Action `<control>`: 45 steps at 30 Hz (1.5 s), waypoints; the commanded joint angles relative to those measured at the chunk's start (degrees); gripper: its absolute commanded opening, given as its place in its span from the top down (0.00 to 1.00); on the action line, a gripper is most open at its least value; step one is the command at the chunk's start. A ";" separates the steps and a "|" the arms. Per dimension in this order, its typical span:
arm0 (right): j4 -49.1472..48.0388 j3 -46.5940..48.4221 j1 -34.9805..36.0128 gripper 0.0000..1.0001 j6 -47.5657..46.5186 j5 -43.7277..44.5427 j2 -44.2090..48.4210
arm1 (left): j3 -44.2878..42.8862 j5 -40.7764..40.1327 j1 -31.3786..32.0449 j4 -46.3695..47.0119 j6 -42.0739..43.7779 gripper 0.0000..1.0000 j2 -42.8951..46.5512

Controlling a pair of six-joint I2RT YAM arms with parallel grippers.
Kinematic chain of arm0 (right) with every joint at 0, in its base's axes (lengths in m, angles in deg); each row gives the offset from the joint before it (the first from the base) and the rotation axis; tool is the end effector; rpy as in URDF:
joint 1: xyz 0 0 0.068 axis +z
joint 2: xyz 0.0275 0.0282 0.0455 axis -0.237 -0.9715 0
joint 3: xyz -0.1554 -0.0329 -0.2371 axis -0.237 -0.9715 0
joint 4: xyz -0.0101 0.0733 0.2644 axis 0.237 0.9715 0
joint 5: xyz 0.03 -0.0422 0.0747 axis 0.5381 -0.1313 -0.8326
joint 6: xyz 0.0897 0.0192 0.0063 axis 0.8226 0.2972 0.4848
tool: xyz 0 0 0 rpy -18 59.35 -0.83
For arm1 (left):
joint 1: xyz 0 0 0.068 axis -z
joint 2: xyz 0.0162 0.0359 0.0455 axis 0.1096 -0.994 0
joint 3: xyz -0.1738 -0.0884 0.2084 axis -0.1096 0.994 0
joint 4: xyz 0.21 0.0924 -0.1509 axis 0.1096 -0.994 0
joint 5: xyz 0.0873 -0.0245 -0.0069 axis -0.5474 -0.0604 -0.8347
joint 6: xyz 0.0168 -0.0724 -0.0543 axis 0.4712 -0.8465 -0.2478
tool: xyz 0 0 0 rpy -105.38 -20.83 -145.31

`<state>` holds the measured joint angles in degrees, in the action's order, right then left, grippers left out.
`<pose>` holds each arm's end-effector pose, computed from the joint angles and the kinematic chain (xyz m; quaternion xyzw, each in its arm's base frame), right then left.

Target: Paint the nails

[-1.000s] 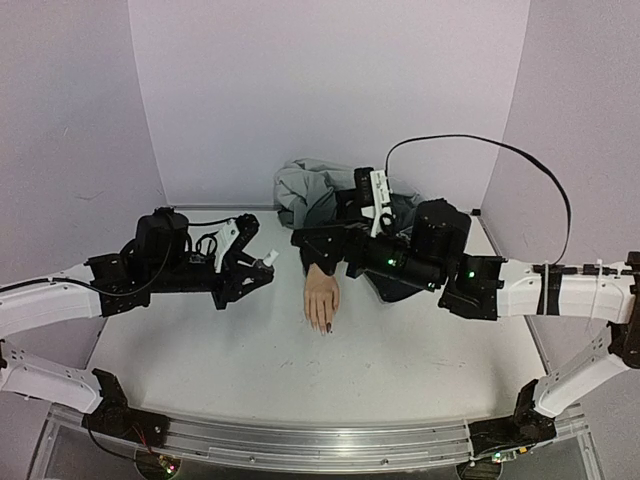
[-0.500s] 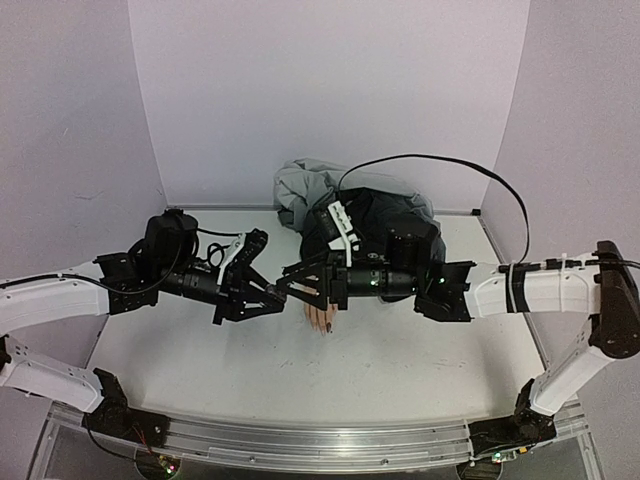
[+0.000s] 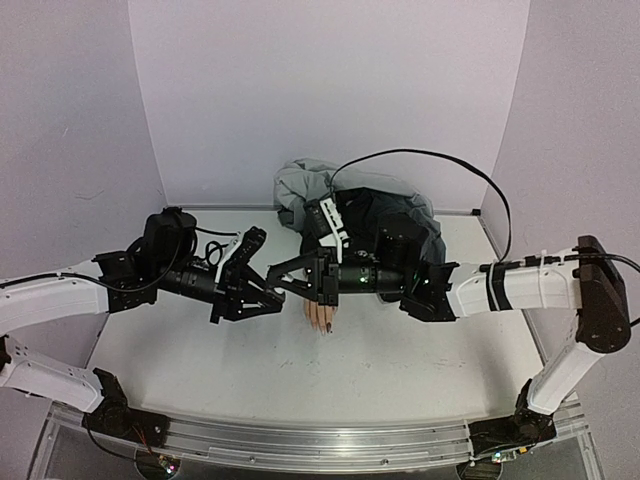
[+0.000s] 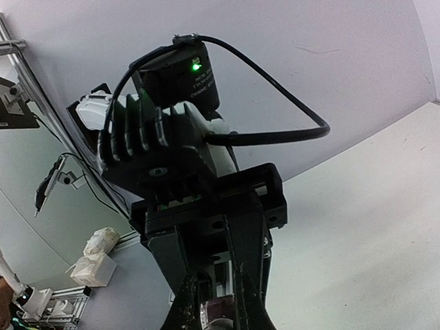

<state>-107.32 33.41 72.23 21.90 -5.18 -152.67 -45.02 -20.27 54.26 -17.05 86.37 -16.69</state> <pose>0.1770 0.3777 0.3370 -0.3700 0.4583 0.6675 0.4555 0.1550 -0.2561 0.2859 0.5291 0.5982 -0.4720 0.3734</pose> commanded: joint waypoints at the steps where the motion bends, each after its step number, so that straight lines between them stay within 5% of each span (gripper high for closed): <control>1: -5.24 2.95 0.07 1.00 2.67 0.50 -0.90 | -3.44 -0.24 0.02 3.86 0.28 1.00 1.53; 4: -3.64 3.28 0.53 1.00 4.73 7.06 -1.56 | -2.89 -8.40 0.11 3.88 0.35 1.00 2.51; 7: 1.64 5.54 4.06 1.00 6.51 20.77 -3.00 | -1.74 -26.08 0.27 3.80 1.81 1.00 3.69; 12: 21.12 24.83 13.21 1.00 12.14 43.57 -13.81 | -0.24 -49.14 0.88 3.69 6.50 1.00 5.09; 17: 21.78 32.24 16.27 1.00 15.25 48.17 -18.59 | 0.43 -51.87 1.33 3.71 7.94 1.00 6.83; 25: 21.39 27.89 15.99 1.00 11.02 54.22 -12.86 | -0.17 -46.48 1.52 3.55 7.16 0.99 7.05; 29: 18.36 19.19 12.80 1.00 8.03 54.72 -6.48 | -0.64 -43.25 1.52 3.38 4.27 0.55 6.53; 36: 18.08 2.86 6.53 1.00 5.03 61.72 5.50 | -0.55 -39.11 1.52 3.35 2.63 0.05 7.06; 45: 30.61 -17.25 1.17 1.00 13.23 76.19 15.91 | -0.28 -44.38 1.47 3.36 2.51 0.00 7.32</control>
<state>-82.04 22.15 74.05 29.92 62.12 -141.35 -43.39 -61.41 56.01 -16.83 89.72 -10.42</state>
